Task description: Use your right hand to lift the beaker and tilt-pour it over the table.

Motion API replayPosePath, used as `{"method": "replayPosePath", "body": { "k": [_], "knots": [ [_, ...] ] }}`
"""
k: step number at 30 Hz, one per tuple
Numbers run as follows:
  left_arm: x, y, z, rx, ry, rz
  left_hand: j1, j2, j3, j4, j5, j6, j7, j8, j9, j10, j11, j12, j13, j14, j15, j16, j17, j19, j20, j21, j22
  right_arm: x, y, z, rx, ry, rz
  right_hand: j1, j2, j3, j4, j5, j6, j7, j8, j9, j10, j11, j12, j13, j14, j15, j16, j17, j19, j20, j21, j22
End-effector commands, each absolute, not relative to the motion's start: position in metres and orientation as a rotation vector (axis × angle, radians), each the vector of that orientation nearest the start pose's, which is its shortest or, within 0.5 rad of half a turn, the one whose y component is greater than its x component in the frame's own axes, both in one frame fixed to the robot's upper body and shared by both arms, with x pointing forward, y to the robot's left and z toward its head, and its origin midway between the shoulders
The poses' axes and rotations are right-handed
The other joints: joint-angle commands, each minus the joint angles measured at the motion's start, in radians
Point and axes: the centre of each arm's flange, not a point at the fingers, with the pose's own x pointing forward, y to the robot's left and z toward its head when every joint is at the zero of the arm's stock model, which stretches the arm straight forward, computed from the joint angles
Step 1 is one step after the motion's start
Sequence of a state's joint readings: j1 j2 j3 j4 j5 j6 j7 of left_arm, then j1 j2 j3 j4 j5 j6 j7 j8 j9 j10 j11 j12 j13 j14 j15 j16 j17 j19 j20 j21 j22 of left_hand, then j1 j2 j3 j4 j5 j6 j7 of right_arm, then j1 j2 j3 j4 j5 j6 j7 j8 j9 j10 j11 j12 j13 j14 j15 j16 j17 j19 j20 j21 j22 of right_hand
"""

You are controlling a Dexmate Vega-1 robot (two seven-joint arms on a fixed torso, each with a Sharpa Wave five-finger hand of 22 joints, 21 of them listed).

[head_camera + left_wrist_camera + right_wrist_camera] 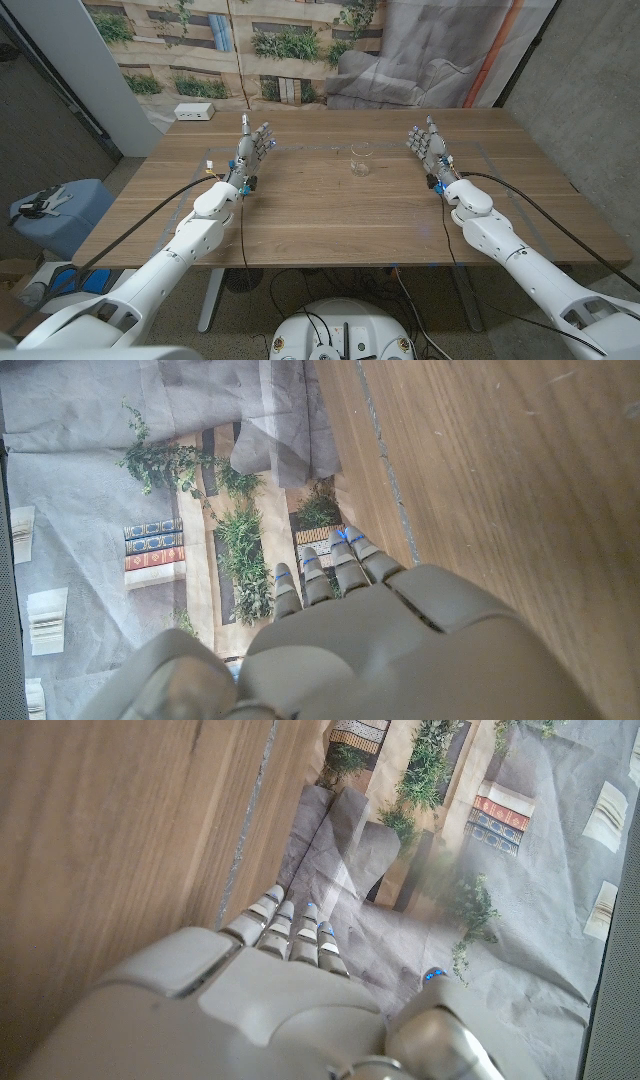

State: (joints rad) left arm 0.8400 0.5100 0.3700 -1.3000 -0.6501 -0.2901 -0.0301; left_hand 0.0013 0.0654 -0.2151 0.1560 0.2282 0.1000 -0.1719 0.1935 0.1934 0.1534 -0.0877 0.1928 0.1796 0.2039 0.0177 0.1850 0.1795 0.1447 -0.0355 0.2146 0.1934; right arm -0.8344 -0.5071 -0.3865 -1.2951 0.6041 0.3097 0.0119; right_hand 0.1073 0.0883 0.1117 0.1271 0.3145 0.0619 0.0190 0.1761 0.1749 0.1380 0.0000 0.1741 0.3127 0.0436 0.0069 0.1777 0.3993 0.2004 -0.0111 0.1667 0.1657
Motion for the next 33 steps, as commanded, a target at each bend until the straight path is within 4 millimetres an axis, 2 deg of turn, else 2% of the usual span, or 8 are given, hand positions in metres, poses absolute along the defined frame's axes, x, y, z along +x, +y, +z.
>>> {"method": "replayPosePath", "body": {
  "k": [1, 11, 16, 17, 22, 30, 33],
  "knots": [
    [0.652, 0.290, -0.028, -0.042, -0.593, -0.207, 0.000, 0.024, -0.007, 0.001, 0.005, -0.002, -0.007, 0.007, 0.003, 0.008, -0.002, 0.006, 0.002, 0.009, 0.001, 0.005, 0.005, 0.007, -0.010, 0.007, 0.003, 0.652, -0.276, -0.028, -0.063, -0.637, 0.187, 0.010, -0.004, 0.001, -0.003, 0.005, -0.006, -0.006, 0.002, 0.002, 0.000, -0.002, 0.005, -0.004, -0.005, -0.006, 0.003, -0.003, -0.011, -0.010, 0.006, 0.001],
    [0.653, 0.290, -0.027, -0.042, -0.593, -0.207, 0.000, 0.024, -0.007, 0.001, 0.005, -0.002, -0.007, 0.007, 0.003, 0.008, 0.000, 0.006, 0.002, 0.007, 0.002, 0.004, 0.005, 0.007, -0.009, 0.007, 0.003, 0.658, -0.268, -0.022, -0.168, -0.660, 0.215, 0.034, -0.021, 0.003, -0.030, 0.000, -0.035, -0.002, 0.000, 0.001, -0.028, -0.005, 0.003, -0.025, -0.033, -0.008, 0.001, -0.024, -0.039, -0.018, 0.006, 0.001],
    [0.653, 0.290, -0.027, -0.042, -0.593, -0.206, 0.000, 0.024, -0.007, 0.001, 0.005, -0.004, -0.008, 0.006, 0.003, 0.009, -0.002, 0.006, 0.002, 0.008, 0.001, 0.005, 0.005, 0.007, -0.010, 0.007, 0.003, 0.659, -0.266, -0.022, -0.208, -0.671, 0.220, 0.053, -0.035, 0.005, -0.050, -0.004, -0.062, 0.002, -0.002, 0.002, -0.034, -0.002, 0.006, -0.037, -0.046, -0.007, 0.002, -0.037, -0.052, -0.017, 0.007, 0.000],
    [0.653, 0.290, -0.027, -0.042, -0.593, -0.207, 0.000, 0.024, -0.007, 0.001, 0.005, -0.003, -0.008, 0.007, 0.003, 0.008, -0.002, 0.006, 0.002, 0.008, 0.000, 0.005, 0.005, 0.007, -0.010, 0.007, 0.003, 0.658, -0.265, -0.022, -0.223, -0.673, 0.222, 0.066, -0.043, 0.005, -0.063, -0.008, -0.065, 0.001, 0.001, 0.002, -0.051, -0.001, 0.003, -0.044, -0.051, -0.006, 0.003, -0.044, -0.056, -0.018, 0.009, 0.000],
    [0.652, 0.290, -0.027, -0.042, -0.593, -0.207, 0.000, 0.024, -0.007, 0.001, 0.005, -0.002, -0.008, 0.007, 0.003, 0.008, -0.003, 0.006, 0.002, 0.008, 0.000, 0.005, 0.005, 0.007, -0.010, 0.007, 0.003, 0.658, -0.265, -0.022, -0.276, -0.671, 0.231, 0.090, -0.056, 0.008, -0.087, -0.014, -0.091, 0.006, 0.000, 0.002, -0.076, -0.006, 0.002, -0.057, -0.065, -0.003, 0.004, -0.057, -0.072, -0.019, 0.009, 0.000],
    [0.652, 0.290, -0.027, -0.042, -0.593, -0.207, 0.000, 0.024, -0.007, 0.001, 0.005, -0.002, -0.007, 0.007, 0.003, 0.008, -0.002, 0.006, 0.002, 0.008, 0.001, 0.004, 0.005, 0.007, -0.009, 0.007, 0.003, 0.656, -0.269, -0.017, -0.371, -0.685, 0.234, 0.116, -0.072, 0.010, -0.112, -0.021, -0.111, 0.014, 0.002, 0.003, -0.093, -0.010, 0.004, -0.067, -0.078, 0.000, 0.005, -0.069, -0.085, -0.020, 0.009, 0.000],
    [0.652, 0.290, -0.027, -0.042, -0.593, -0.206, 0.000, 0.024, -0.007, 0.001, 0.005, -0.001, -0.007, 0.007, 0.003, 0.007, -0.001, 0.005, 0.002, 0.008, 0.001, 0.005, 0.005, 0.007, -0.009, 0.007, 0.003, 0.654, -0.269, -0.017, -0.426, -0.689, 0.224, 0.129, -0.078, 0.011, -0.124, -0.024, -0.119, 0.000, 0.003, 0.003, -0.096, -0.011, 0.006, -0.071, -0.080, -0.001, 0.007, -0.074, -0.089, -0.021, 0.010, 0.000]
  ]
}}
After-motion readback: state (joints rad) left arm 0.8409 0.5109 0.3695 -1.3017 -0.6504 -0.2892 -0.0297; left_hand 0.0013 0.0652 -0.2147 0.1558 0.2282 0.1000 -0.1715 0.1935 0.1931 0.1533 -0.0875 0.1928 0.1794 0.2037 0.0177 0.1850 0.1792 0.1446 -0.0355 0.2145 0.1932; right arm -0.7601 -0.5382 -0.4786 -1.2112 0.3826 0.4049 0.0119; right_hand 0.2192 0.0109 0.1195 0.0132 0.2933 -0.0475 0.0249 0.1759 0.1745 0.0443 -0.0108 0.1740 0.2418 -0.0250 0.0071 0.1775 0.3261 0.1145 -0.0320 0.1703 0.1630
